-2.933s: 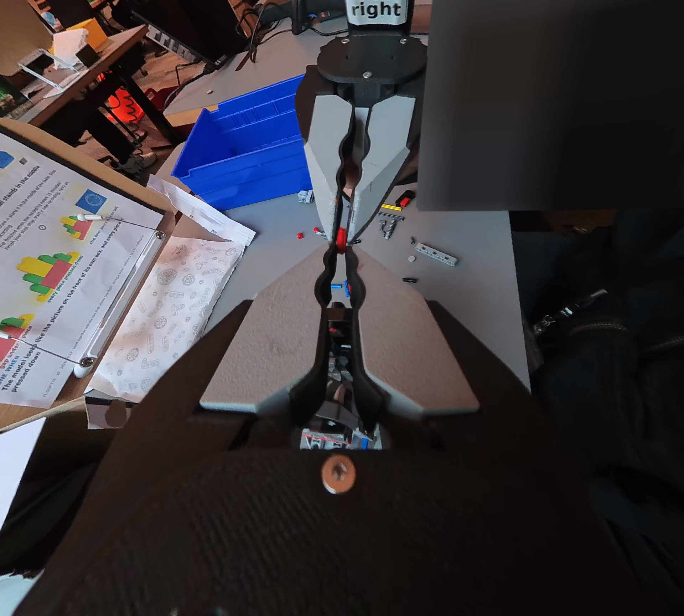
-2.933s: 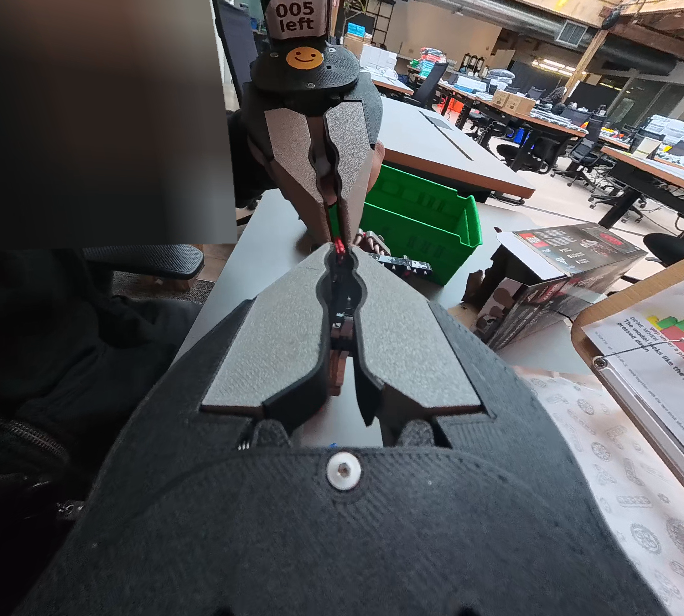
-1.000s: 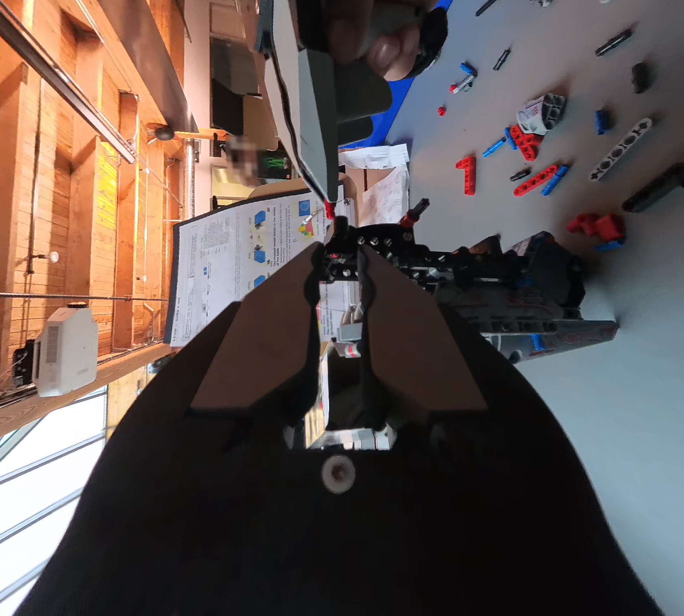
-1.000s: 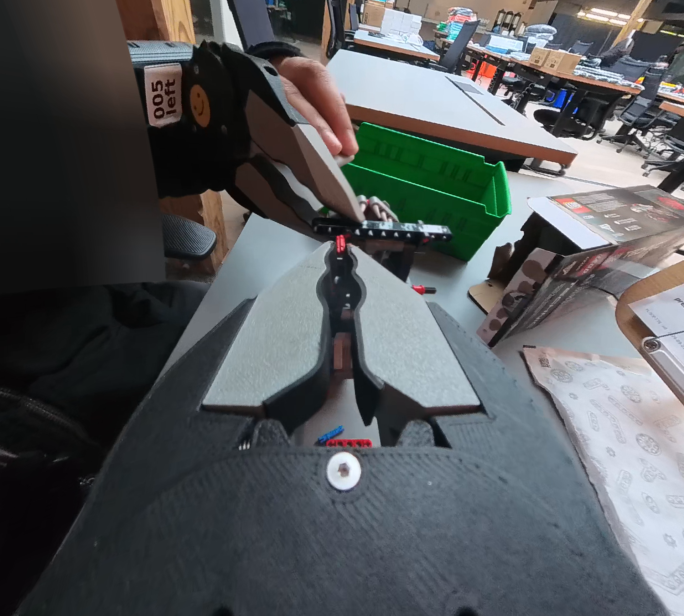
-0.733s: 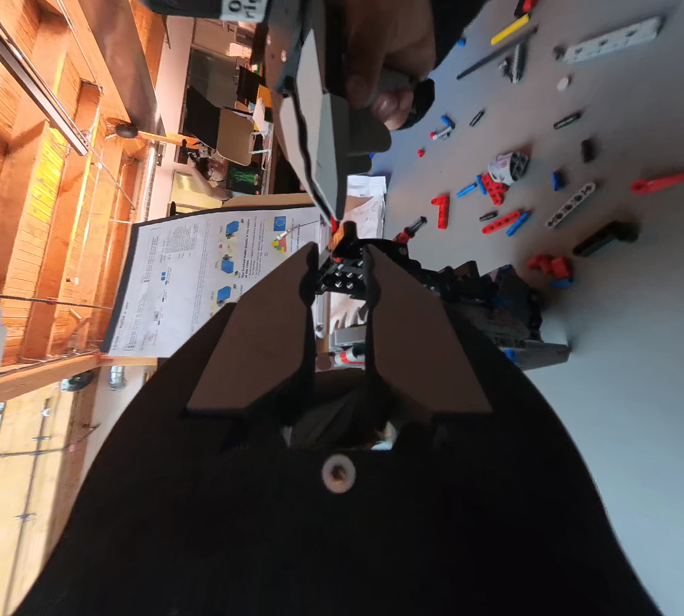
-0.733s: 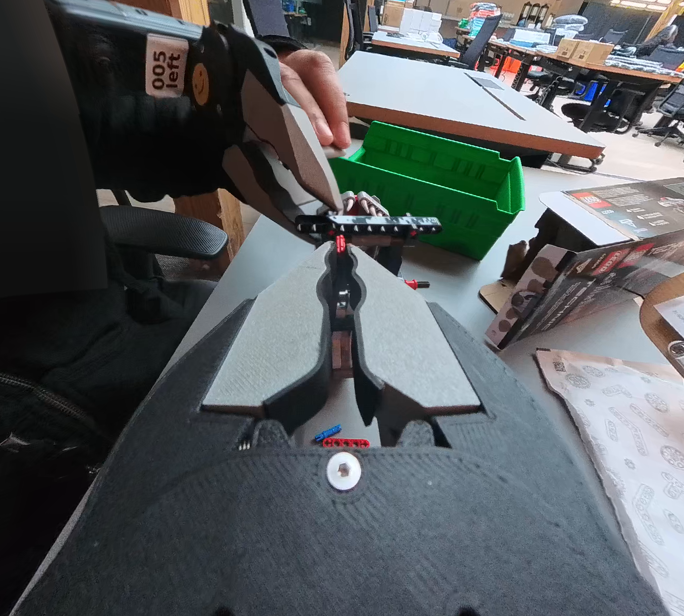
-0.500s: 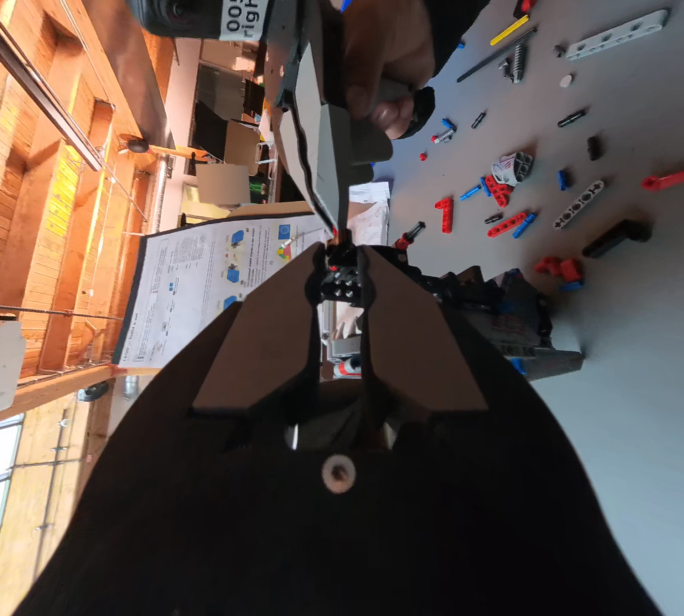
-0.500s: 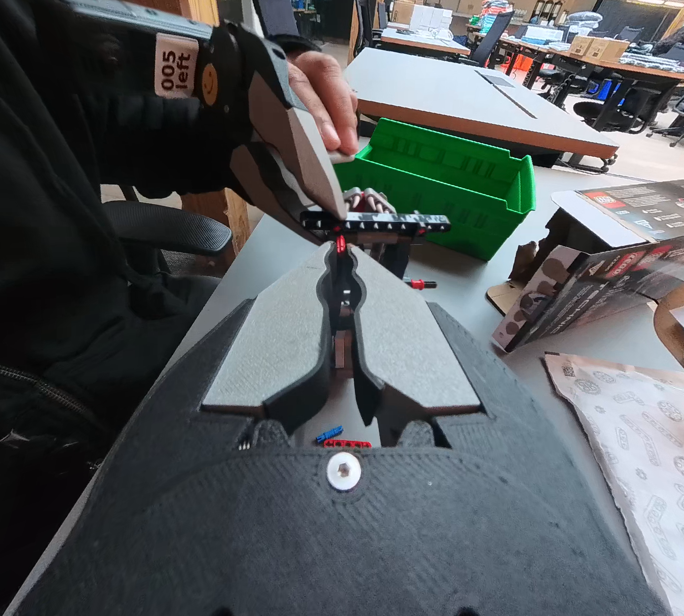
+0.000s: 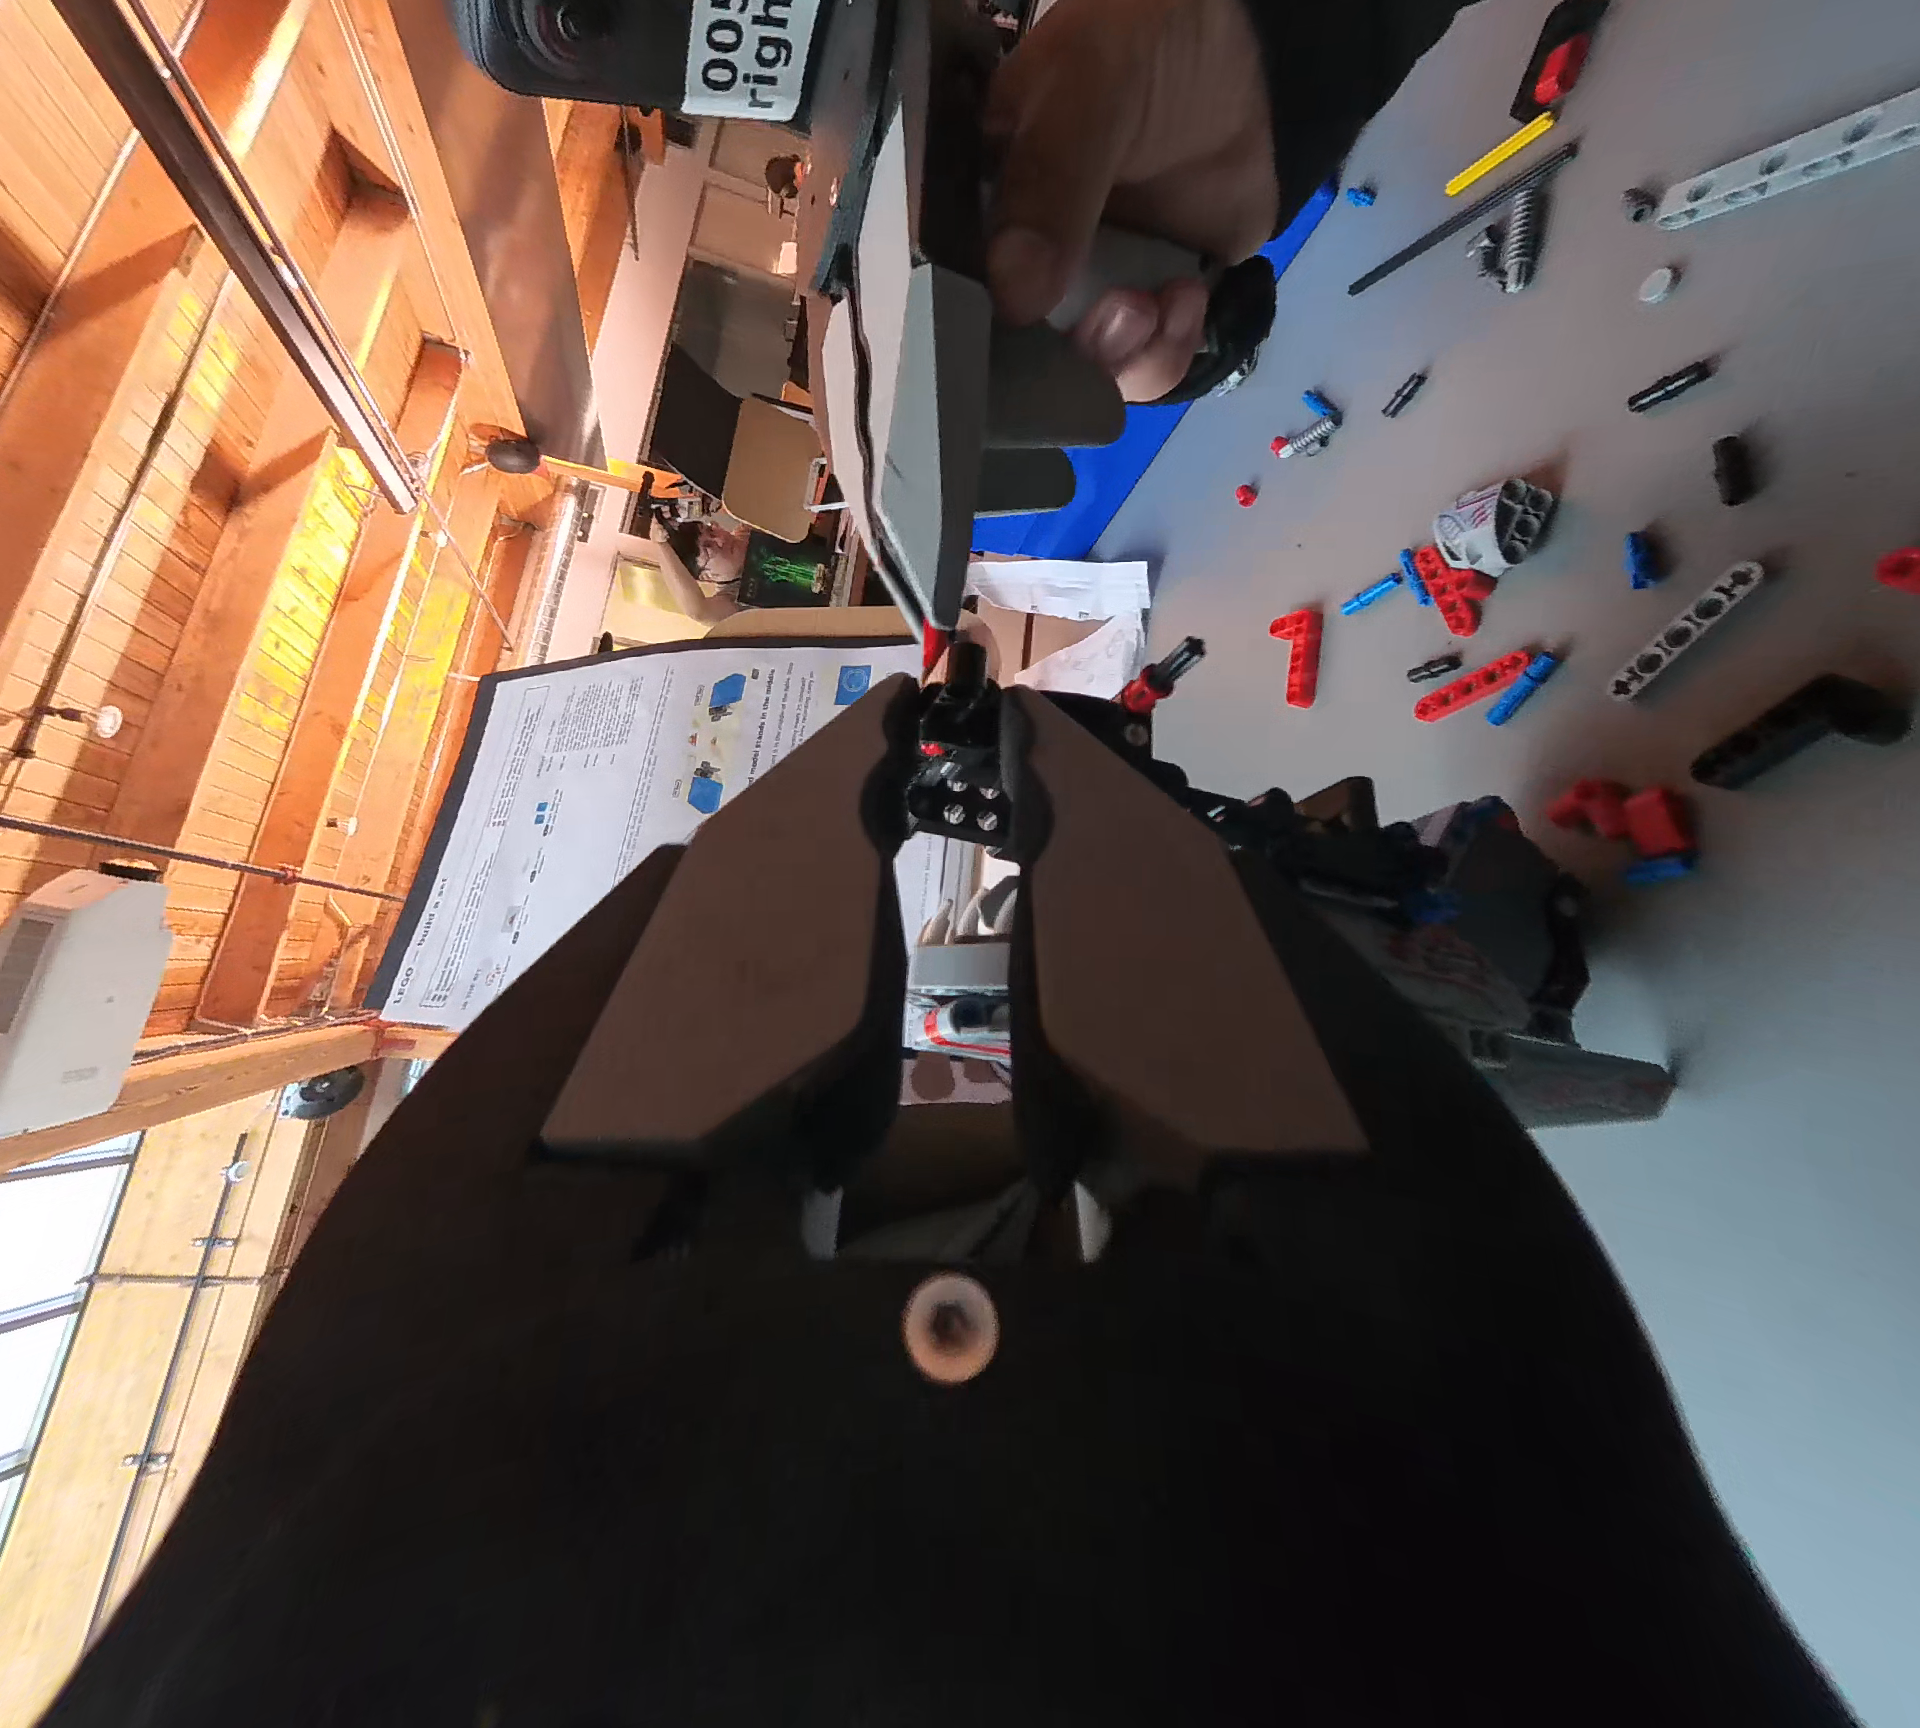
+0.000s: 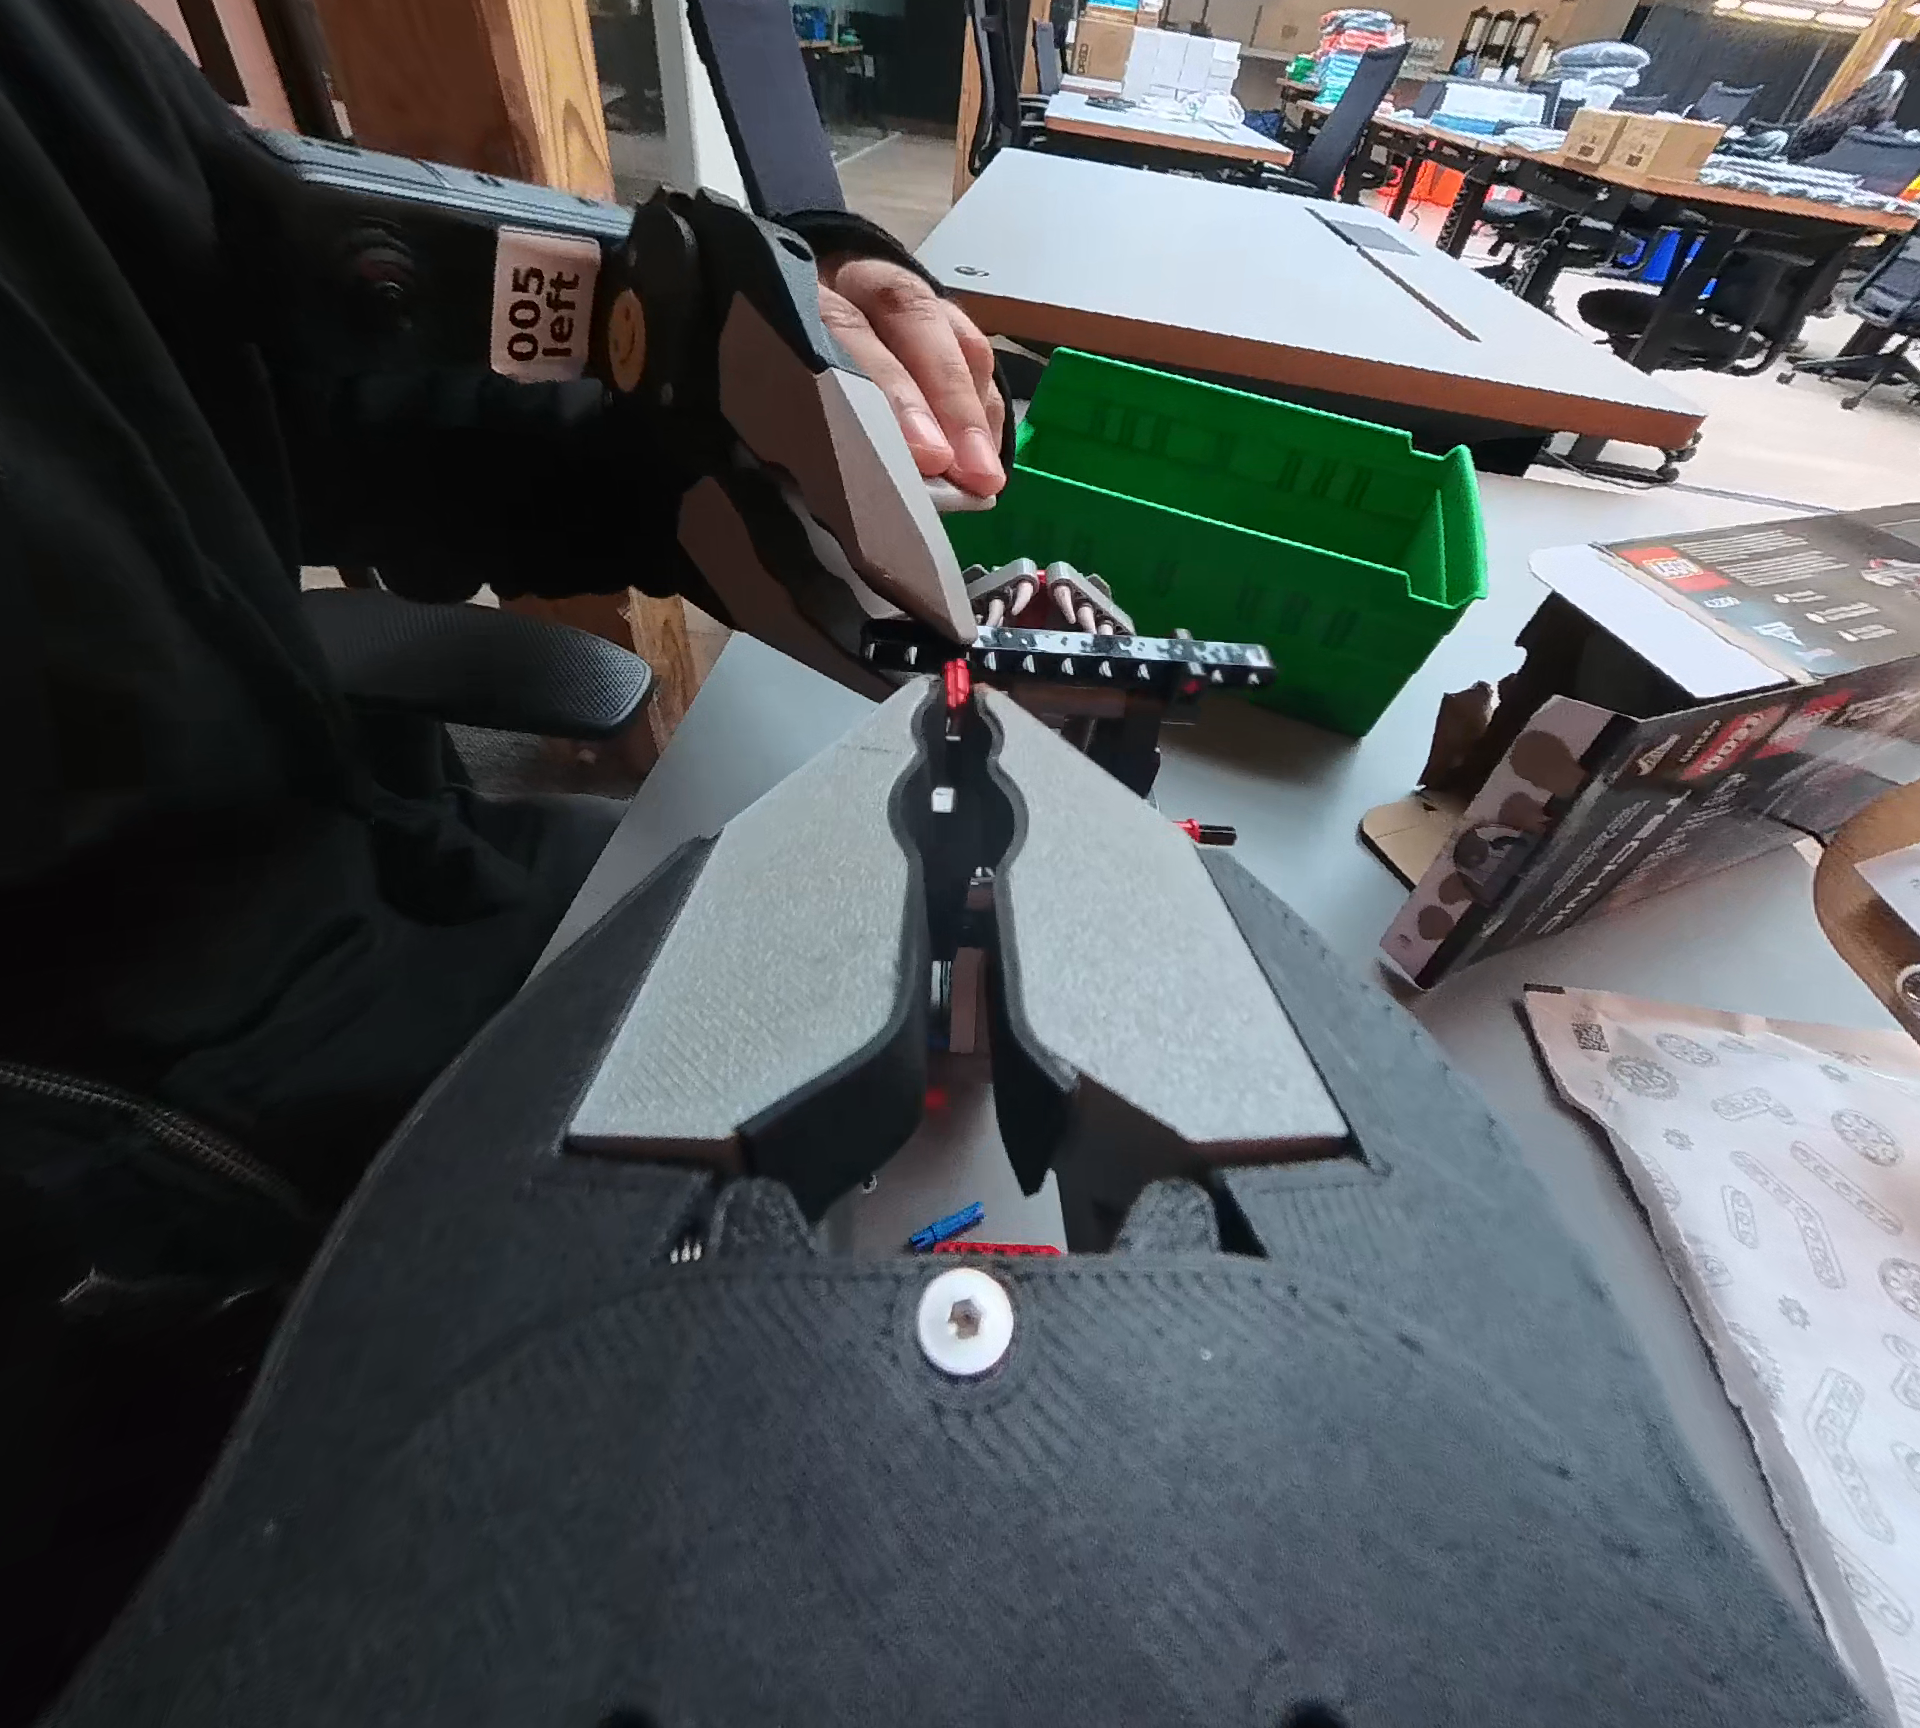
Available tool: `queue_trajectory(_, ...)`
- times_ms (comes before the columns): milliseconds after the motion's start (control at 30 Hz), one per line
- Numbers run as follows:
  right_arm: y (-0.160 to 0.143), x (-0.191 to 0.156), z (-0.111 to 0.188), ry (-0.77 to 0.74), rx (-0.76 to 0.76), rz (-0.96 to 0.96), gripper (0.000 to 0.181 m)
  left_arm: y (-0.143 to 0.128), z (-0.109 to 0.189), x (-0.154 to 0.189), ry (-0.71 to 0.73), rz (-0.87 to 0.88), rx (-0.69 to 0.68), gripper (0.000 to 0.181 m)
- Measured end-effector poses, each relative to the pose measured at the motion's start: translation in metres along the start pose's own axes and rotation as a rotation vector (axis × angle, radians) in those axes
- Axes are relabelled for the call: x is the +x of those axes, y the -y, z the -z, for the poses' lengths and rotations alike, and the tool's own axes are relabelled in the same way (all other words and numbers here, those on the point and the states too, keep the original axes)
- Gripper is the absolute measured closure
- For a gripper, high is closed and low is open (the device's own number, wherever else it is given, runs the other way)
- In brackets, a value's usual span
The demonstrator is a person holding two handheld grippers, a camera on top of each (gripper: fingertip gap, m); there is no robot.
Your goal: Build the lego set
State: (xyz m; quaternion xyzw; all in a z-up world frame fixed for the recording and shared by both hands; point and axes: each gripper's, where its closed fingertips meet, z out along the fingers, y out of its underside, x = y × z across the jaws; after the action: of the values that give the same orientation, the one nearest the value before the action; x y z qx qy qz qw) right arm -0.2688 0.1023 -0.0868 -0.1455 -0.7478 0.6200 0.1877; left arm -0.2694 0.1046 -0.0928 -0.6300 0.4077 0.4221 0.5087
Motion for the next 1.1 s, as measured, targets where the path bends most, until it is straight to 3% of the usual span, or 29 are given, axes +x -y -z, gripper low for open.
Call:
queue_trajectory(467,-0.0032,0.0021,0.0002,-0.030,-0.028,0.039,0.181,-0.0004,-0.0013,-0.0002,-0.009,0.012,0.001,0.168)
queue_trajectory(1100,-0.0013,0.0023,-0.0011,-0.093,0.004,0.284,0.181,-0.0008,-0.0008,-0.0008,-0.064,0.189,0.066,0.170)
